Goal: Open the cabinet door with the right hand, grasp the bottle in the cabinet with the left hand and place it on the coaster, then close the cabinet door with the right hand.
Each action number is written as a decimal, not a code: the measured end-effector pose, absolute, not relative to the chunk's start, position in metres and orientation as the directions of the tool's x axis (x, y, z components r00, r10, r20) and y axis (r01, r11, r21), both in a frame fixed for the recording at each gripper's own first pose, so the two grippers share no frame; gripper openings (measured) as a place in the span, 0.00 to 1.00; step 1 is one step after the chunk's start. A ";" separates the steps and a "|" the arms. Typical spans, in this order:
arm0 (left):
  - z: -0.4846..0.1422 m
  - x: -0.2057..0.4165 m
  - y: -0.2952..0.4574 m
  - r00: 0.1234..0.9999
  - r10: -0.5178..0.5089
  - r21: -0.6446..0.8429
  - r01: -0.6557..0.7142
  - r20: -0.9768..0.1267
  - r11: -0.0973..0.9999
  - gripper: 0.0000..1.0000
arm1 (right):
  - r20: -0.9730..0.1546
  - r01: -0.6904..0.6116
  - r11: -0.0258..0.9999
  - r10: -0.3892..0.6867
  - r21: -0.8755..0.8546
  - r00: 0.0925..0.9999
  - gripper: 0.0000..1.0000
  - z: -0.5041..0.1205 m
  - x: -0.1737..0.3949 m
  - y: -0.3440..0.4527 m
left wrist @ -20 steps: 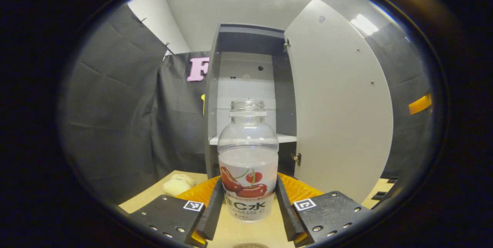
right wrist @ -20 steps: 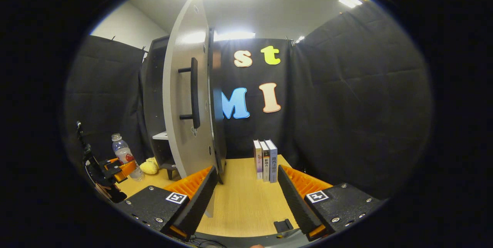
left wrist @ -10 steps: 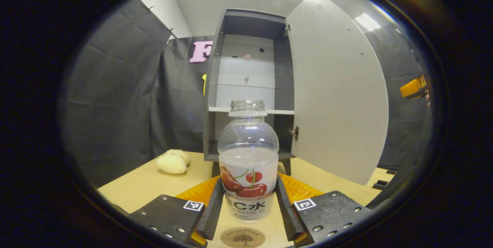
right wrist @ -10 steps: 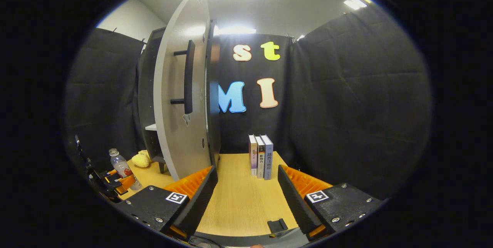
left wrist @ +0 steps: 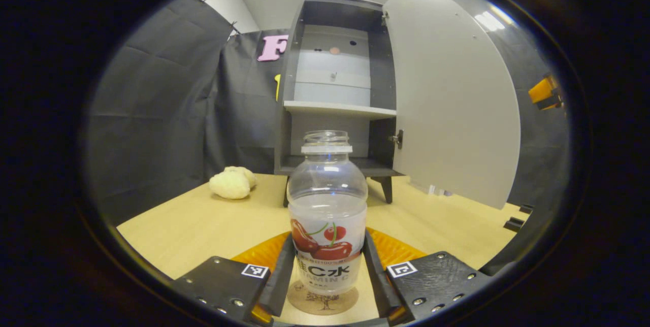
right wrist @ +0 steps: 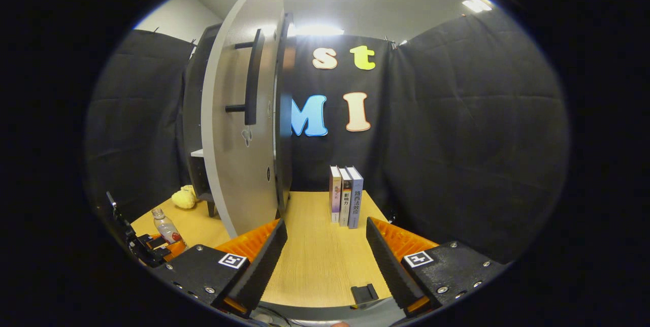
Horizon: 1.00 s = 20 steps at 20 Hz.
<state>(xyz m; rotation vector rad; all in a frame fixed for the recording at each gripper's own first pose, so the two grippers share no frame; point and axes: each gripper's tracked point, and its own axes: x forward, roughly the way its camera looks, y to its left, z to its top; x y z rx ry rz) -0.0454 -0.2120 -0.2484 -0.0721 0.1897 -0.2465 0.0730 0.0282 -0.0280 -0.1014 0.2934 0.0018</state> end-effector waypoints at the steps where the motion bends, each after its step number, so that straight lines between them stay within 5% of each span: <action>1: -0.254 -0.047 -0.212 0.952 -0.246 -0.094 0.232 -0.182 0.968 0.73 | -0.293 -0.020 0.995 -0.010 -0.102 0.956 0.96 -0.030 0.073 0.030; 3: -0.262 -0.051 -0.211 0.953 -0.238 -0.085 0.226 -0.185 0.970 0.73 | -0.298 -0.028 0.994 -0.006 -0.109 0.955 0.96 -0.031 0.071 0.033; 4: -0.268 -0.052 -0.210 0.954 -0.233 -0.075 0.223 -0.190 0.972 0.65 | -0.296 -0.030 0.993 -0.004 -0.113 0.955 0.97 -0.030 0.072 0.034; 11: -0.267 -0.062 -0.212 0.955 -0.220 -0.041 0.216 -0.197 0.975 0.79 | -0.289 -0.056 0.992 0.020 -0.117 0.957 0.96 -0.026 0.073 0.044; 18: -0.219 -0.062 -0.204 0.965 -0.195 0.007 0.199 -0.173 0.980 0.78 | -0.231 -0.055 0.996 0.036 -0.074 0.972 0.97 0.000 0.075 0.044; 20: -0.199 -0.065 -0.203 0.969 -0.190 0.015 0.195 -0.160 0.981 0.71 | -0.201 -0.049 0.998 0.038 -0.049 0.979 0.96 0.014 0.075 0.041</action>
